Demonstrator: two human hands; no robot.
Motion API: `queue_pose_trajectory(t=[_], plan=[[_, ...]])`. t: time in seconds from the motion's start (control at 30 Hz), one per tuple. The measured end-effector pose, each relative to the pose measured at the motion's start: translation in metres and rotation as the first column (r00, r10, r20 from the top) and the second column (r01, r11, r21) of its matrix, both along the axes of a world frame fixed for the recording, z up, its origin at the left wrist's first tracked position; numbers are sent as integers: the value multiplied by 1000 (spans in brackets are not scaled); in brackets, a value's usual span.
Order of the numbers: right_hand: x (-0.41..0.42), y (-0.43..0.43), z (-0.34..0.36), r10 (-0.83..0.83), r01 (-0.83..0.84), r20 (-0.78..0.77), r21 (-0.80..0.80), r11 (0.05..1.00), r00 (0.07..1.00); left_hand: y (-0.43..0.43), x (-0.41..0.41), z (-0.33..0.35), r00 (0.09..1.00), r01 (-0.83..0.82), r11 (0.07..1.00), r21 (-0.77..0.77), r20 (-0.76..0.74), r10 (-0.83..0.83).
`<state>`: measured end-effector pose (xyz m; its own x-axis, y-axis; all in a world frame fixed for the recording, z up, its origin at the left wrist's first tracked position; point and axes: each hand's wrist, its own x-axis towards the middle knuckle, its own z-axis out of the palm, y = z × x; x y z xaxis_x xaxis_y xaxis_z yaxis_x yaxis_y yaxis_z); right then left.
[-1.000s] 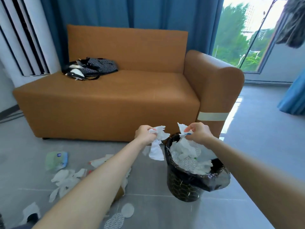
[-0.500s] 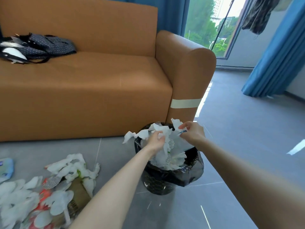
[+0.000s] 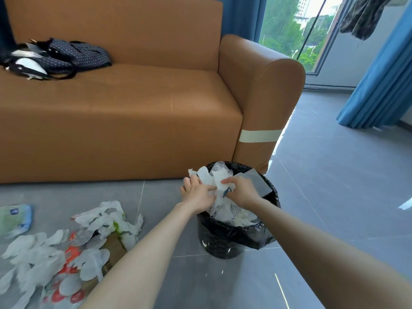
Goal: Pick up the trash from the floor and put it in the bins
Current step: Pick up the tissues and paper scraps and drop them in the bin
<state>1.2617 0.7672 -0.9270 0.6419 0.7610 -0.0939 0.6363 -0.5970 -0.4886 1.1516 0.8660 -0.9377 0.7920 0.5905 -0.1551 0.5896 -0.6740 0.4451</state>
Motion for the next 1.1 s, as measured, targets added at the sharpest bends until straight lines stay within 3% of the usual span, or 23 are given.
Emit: queue_pose_trajectory(t=[0.13,0.37,0.7,0.87,1.0,1.1], plan=[[2,7,-15,56,-52,44,-74,996,997,19,-15,2,963,-190,972,-138,165,212],[4,17,-45,210,-194,28,-275,942,977,49,-22,-18,884,-361,856,-371,158,441],[20,28,-90,322,-337,-140,-617,711,936,76,-1,-38,916,-254,842,-475,162,368],[23,29,-103,321,-368,-205,-698,614,924,73,16,-37,910,-114,829,-547,277,309],[19,27,-92,313,-383,-233,-696,607,921,68,23,-31,920,-96,921,-377,319,227],[18,22,-73,271,-373,-256,-615,695,928,63,19,-24,937,-65,934,-350,300,177]])
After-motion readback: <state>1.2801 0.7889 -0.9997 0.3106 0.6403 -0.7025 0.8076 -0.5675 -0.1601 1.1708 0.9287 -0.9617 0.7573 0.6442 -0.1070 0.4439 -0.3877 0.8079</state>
